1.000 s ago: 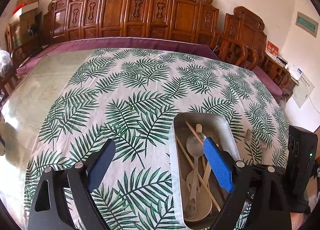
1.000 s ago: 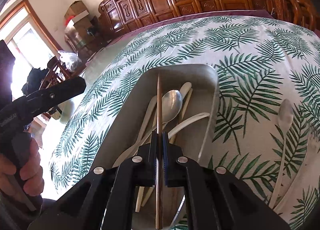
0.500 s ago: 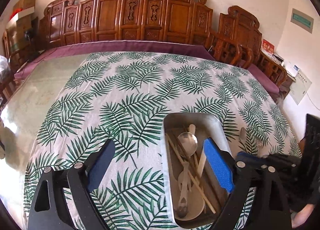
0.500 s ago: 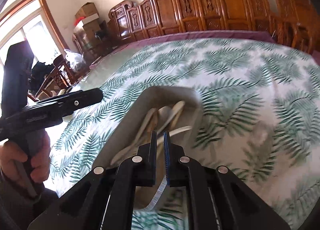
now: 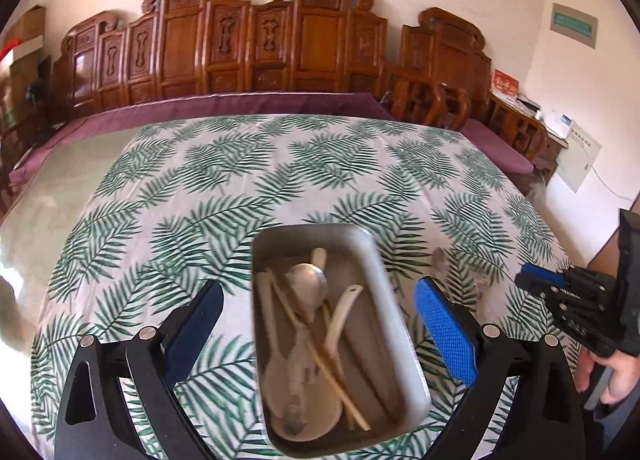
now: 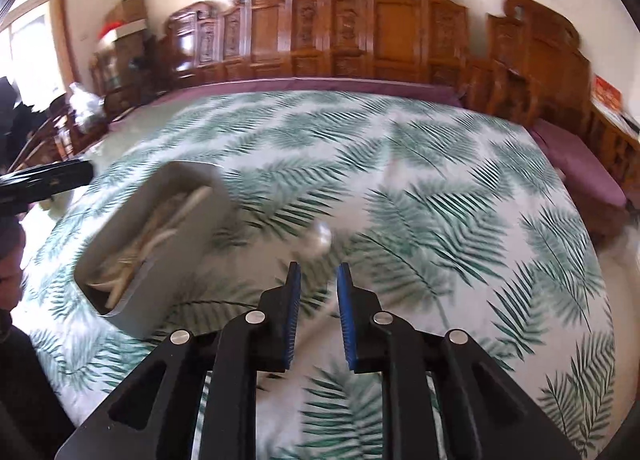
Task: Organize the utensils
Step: 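Move the open right tool back to the metal utensils in the pile, then grasp the metal fork with the right tool while the left tool grasps a metal spoon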
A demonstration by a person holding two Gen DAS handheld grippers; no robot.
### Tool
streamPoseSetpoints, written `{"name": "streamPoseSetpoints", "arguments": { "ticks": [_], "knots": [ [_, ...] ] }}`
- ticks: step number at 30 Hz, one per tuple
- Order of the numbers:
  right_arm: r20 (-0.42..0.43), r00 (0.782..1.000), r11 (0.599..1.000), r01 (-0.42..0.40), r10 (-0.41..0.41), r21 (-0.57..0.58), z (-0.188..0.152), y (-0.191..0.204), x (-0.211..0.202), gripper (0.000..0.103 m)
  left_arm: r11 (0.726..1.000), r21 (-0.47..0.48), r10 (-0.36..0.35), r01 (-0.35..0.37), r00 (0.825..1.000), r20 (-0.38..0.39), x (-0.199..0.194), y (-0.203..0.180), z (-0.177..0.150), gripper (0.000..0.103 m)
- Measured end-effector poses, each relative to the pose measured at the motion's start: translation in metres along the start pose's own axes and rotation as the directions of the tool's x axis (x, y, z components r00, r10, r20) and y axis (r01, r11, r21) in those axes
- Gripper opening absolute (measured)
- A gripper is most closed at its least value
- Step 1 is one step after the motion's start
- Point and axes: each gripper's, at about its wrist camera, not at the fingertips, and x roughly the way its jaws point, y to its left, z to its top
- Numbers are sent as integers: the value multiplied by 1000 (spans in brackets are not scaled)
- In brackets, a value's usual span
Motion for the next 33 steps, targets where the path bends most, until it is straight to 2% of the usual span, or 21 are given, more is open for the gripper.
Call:
{"name": "streamPoseSetpoints", "arguments": {
  "ticks": [3, 6, 13, 16, 19, 22, 24, 29, 33],
  "knots": [
    [-18, 1000, 999, 5, -5, 45, -8, -13, 10, 24, 1000, 20, -13, 13, 1000, -3, 1, -12, -3, 93],
    [-44, 999, 996, -3, 7, 85, -16, -17, 23, 33, 999, 35, -20, 20, 1000, -8, 2, -21, -5, 93],
    [-97, 995, 996, 31, -22, 83, -20, -5, 56, 44, 998, 63, -30, 31, 999, -10, 3, -38, -10, 93],
    [-119, 992, 995, 45, -35, 84, -18, -1, 70, 45, 997, 69, -28, 29, 1000, -11, 4, -41, -11, 93],
    [-140, 985, 995, 101, -97, 22, -18, 6, 78, 45, 997, 67, -27, 28, 1000, -11, 5, -44, -11, 93],
    [-147, 982, 993, 115, -115, -9, -19, 5, 78, 44, 997, 69, -23, 23, 1000, -5, 4, -47, -11, 93],
    [-148, 984, 995, 99, -100, -10, -21, 0, 75, 38, 997, 70, -18, 18, 1000, -6, 5, -50, -11, 93],
    [-162, 984, 998, 65, -68, -24, -22, -16, 69, 12, 994, 113, 11, -10, 1000, -8, 7, -66, -6, 93],
    [-179, 983, 999, 44, -44, -6, -24, -30, 65, 6, 995, 100, -5, 9, 999, -40, 15, -78, -4, 93]
  ]
}}
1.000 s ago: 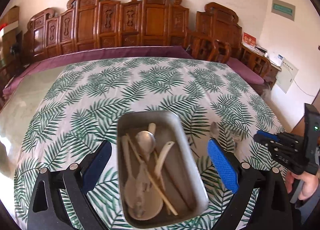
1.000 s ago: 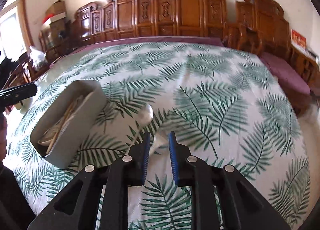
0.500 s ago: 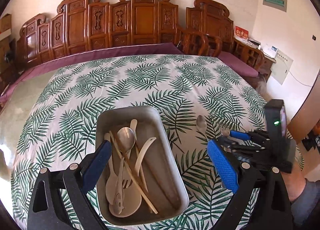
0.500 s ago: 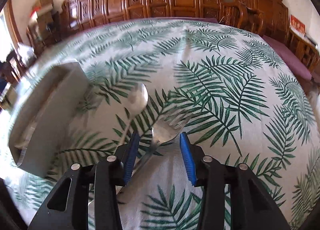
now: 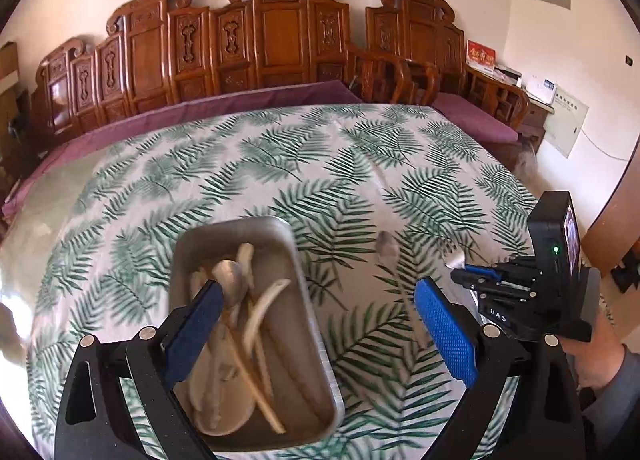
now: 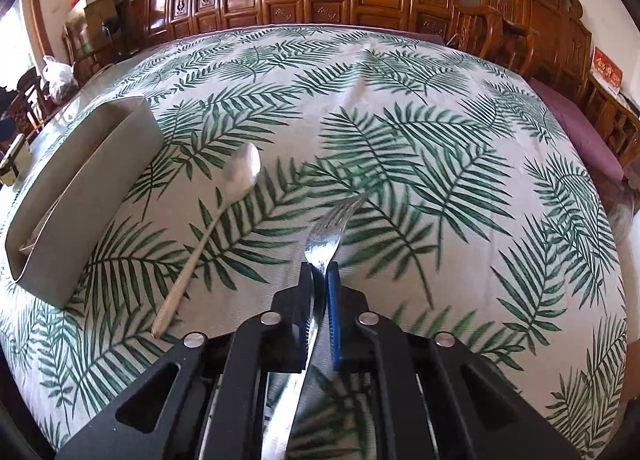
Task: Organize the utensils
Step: 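Grasp the metal fork with the right tool while the left tool grasps a metal spoon, then lift the metal fork and spoon and carry them toward the grey tray with both tools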
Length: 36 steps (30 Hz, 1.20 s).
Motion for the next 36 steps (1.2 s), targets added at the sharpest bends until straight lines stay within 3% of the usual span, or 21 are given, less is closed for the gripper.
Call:
{"name": "streamPoseSetpoints", "arguments": {
  "ticks": [11, 17, 19, 22, 25, 29, 31, 36],
  "knots": [
    [35, 996, 993, -79, 76, 84, -3, -39, -16, 4, 999, -5, -50, 50, 996, -79, 53, -48, 14, 93],
    [47, 994, 990, -107, 102, 97, 1, -49, -19, 4, 998, 6, -61, 62, 988, -139, 90, -66, 24, 74],
    [50, 992, 988, -117, 112, 101, 2, -51, -20, 4, 998, -8, -67, 67, 984, -165, 104, -67, 27, 56],
    [51, 990, 985, -134, 129, 111, 1, -54, -19, 4, 996, -52, -87, 78, 974, -208, 125, -64, 30, 51],
    [46, 990, 983, -138, 134, 120, 0, -57, -18, 4, 998, -42, -64, 56, 974, -216, 137, -66, 33, 50],
    [52, 988, 980, -151, 146, 128, 0, -59, -19, 4, 999, -33, -36, 29, 970, -241, 150, -65, 33, 42],
    [53, 987, 979, -156, 150, 129, -1, -59, -20, 4, 999, -32, -21, 13, 966, -259, 158, -63, 30, 28],
    [50, 986, 979, -161, 156, 127, -1, -57, -19, 4, 998, -55, -28, 13, 959, -282, 165, -58, 25, 27]
  ]
}}
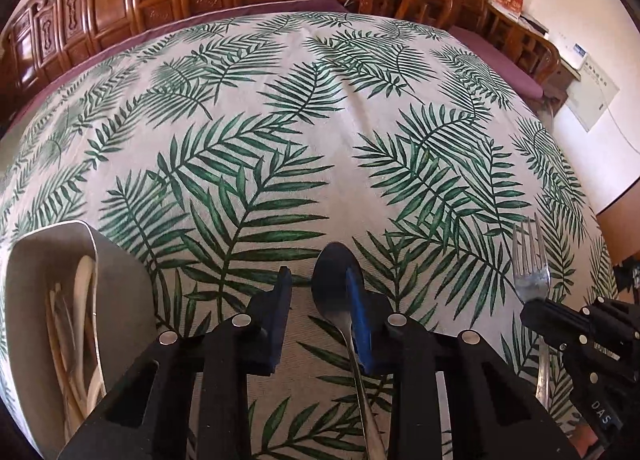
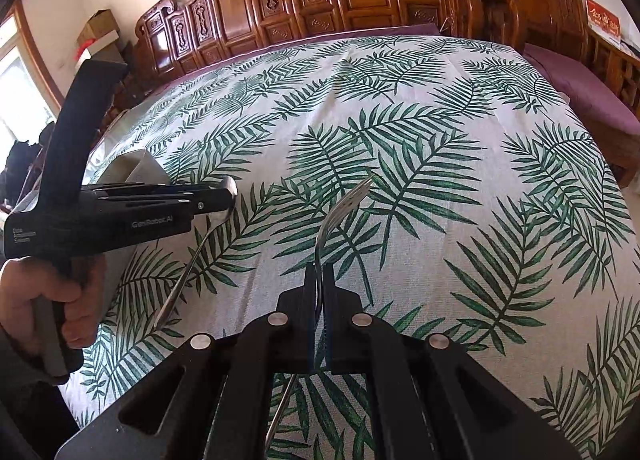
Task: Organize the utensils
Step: 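Lift the metal fork and spoon and carry them toward the grey tray with both tools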
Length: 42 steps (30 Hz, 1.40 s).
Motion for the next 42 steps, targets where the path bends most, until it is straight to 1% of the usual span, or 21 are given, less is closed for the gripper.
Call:
{"name": "streamPoseSetpoints", "arguments": {
  "ticks": [2, 3, 5, 10, 14, 19, 26, 34, 42],
  "knots": [
    [0, 1000, 1000, -2, 2, 0, 0, 1, 0, 4, 1000, 1, -1, 1, 1000, 0, 0, -1, -1, 26],
    [0, 1000, 1000, -2, 2, 0, 0, 1, 0, 4, 1000, 7, -9, 9, 1000, -3, 0, -3, -2, 22],
    [-1, 1000, 1000, -1, 1, 0, 0, 1, 1, 4, 1000, 15, -18, 18, 1000, -5, -1, -5, -3, 20],
    [-3, 1000, 1000, -1, 1, -4, 1, 3, 1, 4, 999, 32, -18, 18, 1000, 4, -5, -12, -5, 6],
    [-3, 1000, 1000, -1, 1, -12, 1, 6, 1, 4, 999, 45, -26, 25, 1000, 17, -13, -16, -5, 1],
    [1, 1000, 1000, -7, 7, -24, 1, 10, 0, 4, 997, 79, -13, 10, 999, 36, -24, -23, -11, 0],
    [5, 1000, 999, -15, 15, -51, 1, 22, -2, 4, 996, 86, -22, 16, 997, 78, -47, -19, -16, 0],
    [25, 999, 996, -30, 33, -85, 2, 41, -11, 4, 997, 81, -22, 11, 991, 132, -84, -2, -19, 0],
    [49, 996, 988, -68, 75, -137, 1, 71, -26, 4, 998, 68, -22, 10, 983, 180, -120, 20, -21, 0]
  ]
}}
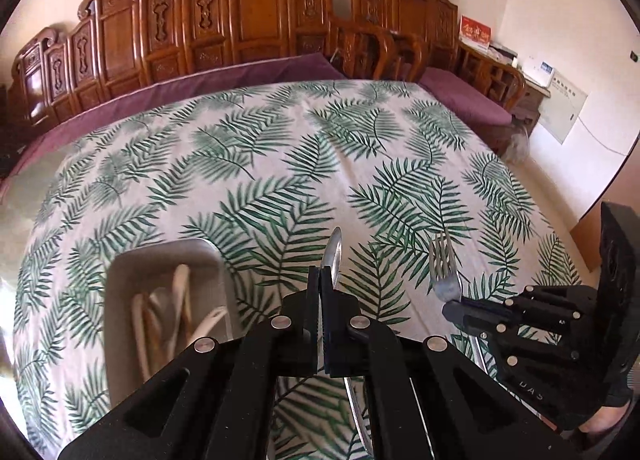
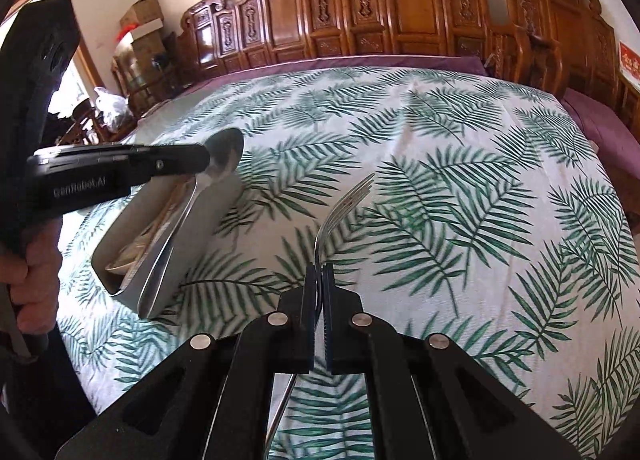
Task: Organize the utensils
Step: 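Lift the metal fork and spoon and carry them toward the grey tray with both tools, then lower the metal spoon into the tray and open the left tool while the right tool holds the fork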
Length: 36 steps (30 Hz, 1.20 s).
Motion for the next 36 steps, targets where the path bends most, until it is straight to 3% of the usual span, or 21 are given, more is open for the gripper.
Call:
{"name": "streamPoseSetpoints", "arguments": {
  "ticks": [16, 28, 36],
  "knots": [
    [31, 997, 997, -63, 65, -50, 4, 41, -8, 4, 996, -60, 66, -64, 997, 31, -43, 69, -13, 0],
    [23, 997, 995, -65, 67, -72, 4, 59, 0, 4, 987, -113, 111, -111, 994, -6, -20, 113, -40, 0],
    [20, 998, 994, -65, 67, -82, 4, 67, 3, 4, 984, -162, 75, -78, 997, -24, 1, 123, -50, 0]
  ]
}}
